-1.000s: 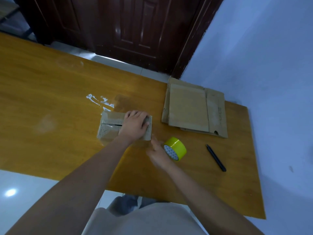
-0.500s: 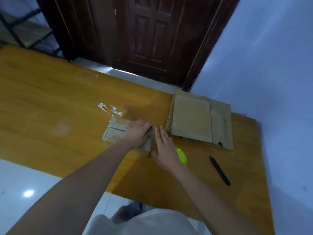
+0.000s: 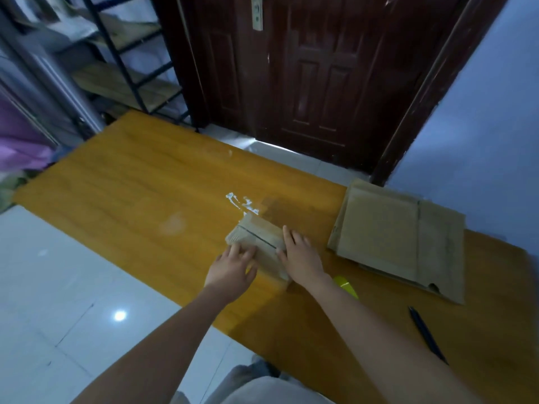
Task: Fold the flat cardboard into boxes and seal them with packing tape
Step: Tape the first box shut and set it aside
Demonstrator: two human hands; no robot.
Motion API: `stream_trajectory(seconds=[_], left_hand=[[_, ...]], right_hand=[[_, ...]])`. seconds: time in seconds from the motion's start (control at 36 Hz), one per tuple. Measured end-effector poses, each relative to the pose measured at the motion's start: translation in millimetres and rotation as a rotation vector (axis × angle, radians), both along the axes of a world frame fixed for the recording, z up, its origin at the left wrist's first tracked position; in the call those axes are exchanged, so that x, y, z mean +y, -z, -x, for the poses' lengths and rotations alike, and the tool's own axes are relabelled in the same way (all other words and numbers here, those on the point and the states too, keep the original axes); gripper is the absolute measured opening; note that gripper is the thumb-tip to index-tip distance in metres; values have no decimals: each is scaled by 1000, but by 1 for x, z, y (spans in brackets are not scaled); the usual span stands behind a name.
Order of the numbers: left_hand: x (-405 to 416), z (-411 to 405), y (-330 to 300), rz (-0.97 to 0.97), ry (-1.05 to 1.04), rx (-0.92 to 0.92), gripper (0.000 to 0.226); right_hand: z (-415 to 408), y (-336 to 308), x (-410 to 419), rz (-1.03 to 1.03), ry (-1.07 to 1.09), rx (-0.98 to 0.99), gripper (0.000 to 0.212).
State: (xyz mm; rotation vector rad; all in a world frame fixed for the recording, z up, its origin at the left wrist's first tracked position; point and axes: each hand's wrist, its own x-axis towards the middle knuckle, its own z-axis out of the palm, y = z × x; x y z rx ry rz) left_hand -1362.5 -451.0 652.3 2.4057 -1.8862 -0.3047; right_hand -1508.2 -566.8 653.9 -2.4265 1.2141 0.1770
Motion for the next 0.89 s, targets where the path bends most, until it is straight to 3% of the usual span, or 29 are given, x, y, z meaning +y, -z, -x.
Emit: stream_trajectory(seconds=[0.17, 0.36, 0.53, 0.72, 0.83, 0.89], left_hand=[[-22, 1, -2, -33, -141, 81, 46], [-62, -8, -9, 0, -218, 201, 40], [-79, -37, -13, -104, -92, 181, 44], [-92, -56, -7, -199, 35, 123, 87], [-102, -64, -4, -209, 89, 77, 85], [-105, -70, -1, -183, 122, 107, 82]], right_hand=[[4, 4, 26, 37, 67, 22, 67], [4, 11, 67, 45, -7, -17, 81], [-16, 8, 72, 30, -18, -33, 84], [-50, 2, 74, -6, -45, 9, 68], [-48, 5, 70, 41, -72, 55, 60], [-40, 3, 62, 81, 31, 63, 59]])
